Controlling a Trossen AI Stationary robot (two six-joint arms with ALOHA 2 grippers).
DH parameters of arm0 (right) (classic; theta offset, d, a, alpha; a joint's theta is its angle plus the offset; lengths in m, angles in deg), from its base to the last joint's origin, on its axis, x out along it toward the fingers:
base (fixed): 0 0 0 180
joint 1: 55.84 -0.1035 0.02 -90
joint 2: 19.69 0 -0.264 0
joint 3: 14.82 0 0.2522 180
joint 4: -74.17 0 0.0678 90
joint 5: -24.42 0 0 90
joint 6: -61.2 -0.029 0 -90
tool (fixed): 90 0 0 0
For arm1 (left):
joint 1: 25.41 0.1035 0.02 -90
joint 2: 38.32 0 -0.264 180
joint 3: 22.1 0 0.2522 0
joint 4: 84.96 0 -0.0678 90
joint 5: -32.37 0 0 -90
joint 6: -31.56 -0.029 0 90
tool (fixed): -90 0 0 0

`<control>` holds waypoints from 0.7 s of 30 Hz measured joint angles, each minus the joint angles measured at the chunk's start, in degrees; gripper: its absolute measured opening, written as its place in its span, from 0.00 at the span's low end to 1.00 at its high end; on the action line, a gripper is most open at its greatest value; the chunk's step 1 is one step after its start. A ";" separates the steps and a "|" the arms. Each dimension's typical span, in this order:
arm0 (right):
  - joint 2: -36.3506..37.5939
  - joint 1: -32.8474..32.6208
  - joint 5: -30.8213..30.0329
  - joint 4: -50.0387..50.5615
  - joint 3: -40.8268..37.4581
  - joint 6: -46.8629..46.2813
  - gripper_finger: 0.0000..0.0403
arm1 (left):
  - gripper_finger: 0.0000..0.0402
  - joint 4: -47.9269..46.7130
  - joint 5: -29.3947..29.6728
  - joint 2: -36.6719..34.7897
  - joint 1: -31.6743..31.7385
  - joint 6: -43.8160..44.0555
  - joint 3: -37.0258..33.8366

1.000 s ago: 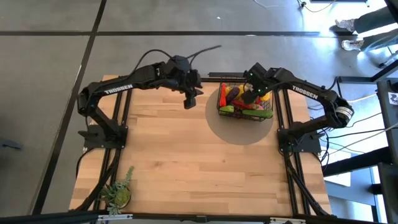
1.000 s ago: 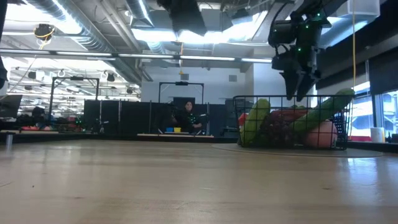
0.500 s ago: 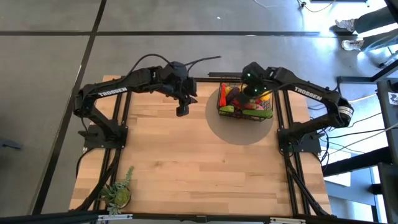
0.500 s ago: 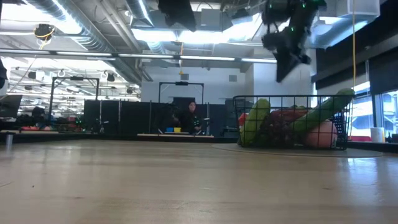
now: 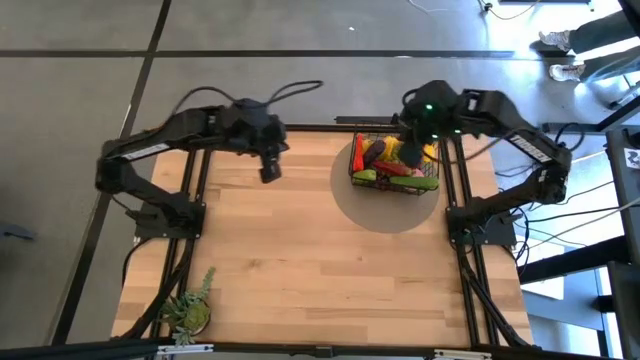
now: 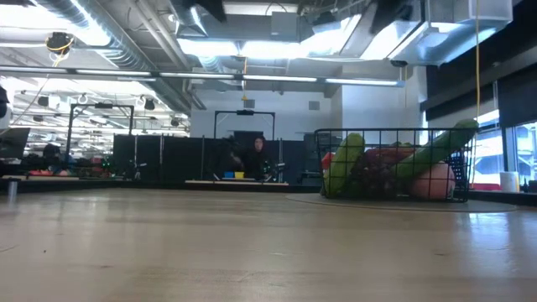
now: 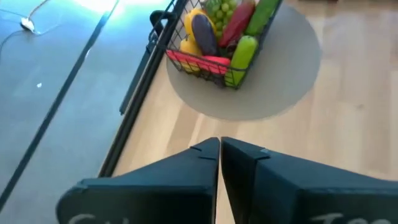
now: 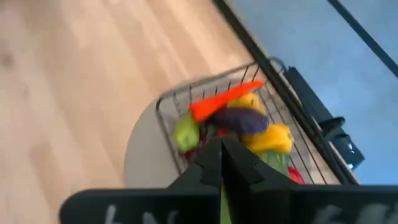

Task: Build produce basket
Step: Return to Home Position

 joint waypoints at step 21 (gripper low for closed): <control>23.54 -8.50 1.67 8.30 5.70 -2.61 0.00 | 0.00 -13.92 -0.20 -24.71 -5.06 6.23 -3.60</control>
